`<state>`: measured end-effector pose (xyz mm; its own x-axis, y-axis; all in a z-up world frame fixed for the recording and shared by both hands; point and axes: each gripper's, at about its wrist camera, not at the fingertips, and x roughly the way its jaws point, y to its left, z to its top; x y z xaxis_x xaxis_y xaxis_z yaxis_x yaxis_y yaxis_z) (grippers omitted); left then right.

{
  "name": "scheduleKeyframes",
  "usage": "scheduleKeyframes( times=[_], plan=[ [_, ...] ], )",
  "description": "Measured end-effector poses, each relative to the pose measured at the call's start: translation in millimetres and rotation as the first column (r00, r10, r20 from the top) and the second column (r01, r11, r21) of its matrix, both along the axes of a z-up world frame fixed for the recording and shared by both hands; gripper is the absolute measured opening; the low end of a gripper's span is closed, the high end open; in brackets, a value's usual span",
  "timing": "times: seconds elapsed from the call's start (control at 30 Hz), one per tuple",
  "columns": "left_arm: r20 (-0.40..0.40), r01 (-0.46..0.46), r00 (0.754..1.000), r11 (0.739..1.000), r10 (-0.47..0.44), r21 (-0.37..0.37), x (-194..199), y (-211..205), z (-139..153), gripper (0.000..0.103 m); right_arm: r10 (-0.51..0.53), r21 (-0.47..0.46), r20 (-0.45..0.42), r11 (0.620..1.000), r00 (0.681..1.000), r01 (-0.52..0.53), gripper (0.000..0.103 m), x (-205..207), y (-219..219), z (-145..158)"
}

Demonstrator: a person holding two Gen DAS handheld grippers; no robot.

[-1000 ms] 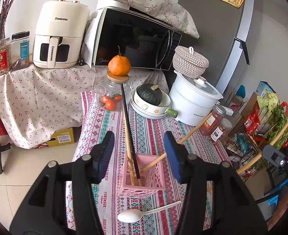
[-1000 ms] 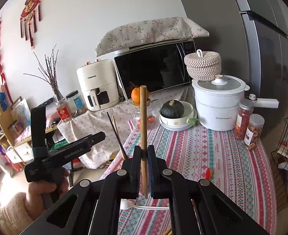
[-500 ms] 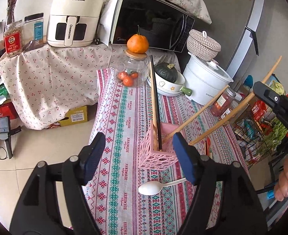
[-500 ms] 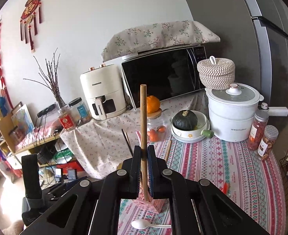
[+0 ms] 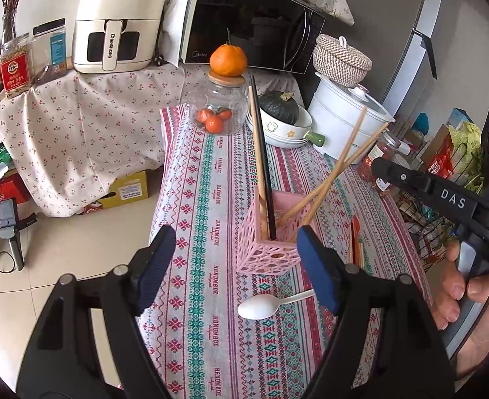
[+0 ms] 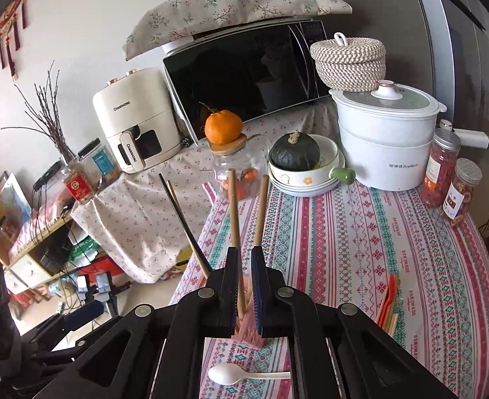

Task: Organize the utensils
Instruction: 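Lower the wooden chopstick into the pink basket and open the right tool, then move the left tool back to the pile and close on the red spatula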

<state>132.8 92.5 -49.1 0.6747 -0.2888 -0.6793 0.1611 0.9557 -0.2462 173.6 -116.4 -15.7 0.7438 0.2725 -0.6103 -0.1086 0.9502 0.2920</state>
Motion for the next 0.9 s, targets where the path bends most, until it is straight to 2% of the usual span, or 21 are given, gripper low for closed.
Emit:
scheduleKeyframes(
  times=[0.1,0.17,0.27,0.47,0.73,0.9],
  plan=[
    [0.011,-0.006,1.000,1.000,0.006,0.017,-0.9,-1.3,1.8,0.080,0.004,0.013,0.010,1.000,1.000,-0.004,0.024,-8.0,-9.6,6.2],
    [0.012,-0.010,1.000,1.000,0.009,0.016,-1.3,-1.4,2.6,0.081,0.001,0.022,0.023,1.000,1.000,-0.002,0.048,-15.3,-18.5,10.8],
    [0.013,-0.004,1.000,1.000,0.004,0.019,-3.2,-4.9,2.9,0.082,-0.002,0.015,0.031,1.000,1.000,0.002,0.066,-25.9,-32.8,15.0],
    [0.015,0.019,1.000,0.998,-0.020,0.052,-8.6,-20.8,2.6,0.084,-0.016,-0.039,0.025,0.999,1.000,0.017,0.084,-45.3,-60.1,11.9],
    [0.005,0.075,0.997,0.993,-0.076,0.086,-18.4,-47.6,-1.3,0.085,-0.050,-0.102,0.003,0.994,0.999,0.050,0.092,-62.8,-87.4,-1.6],
    [-0.013,0.097,0.995,0.991,-0.096,0.095,-21.0,-61.1,-6.3,0.086,-0.099,-0.107,-0.007,0.989,0.995,0.098,0.099,-67.8,-100.7,-15.3]
  ],
)
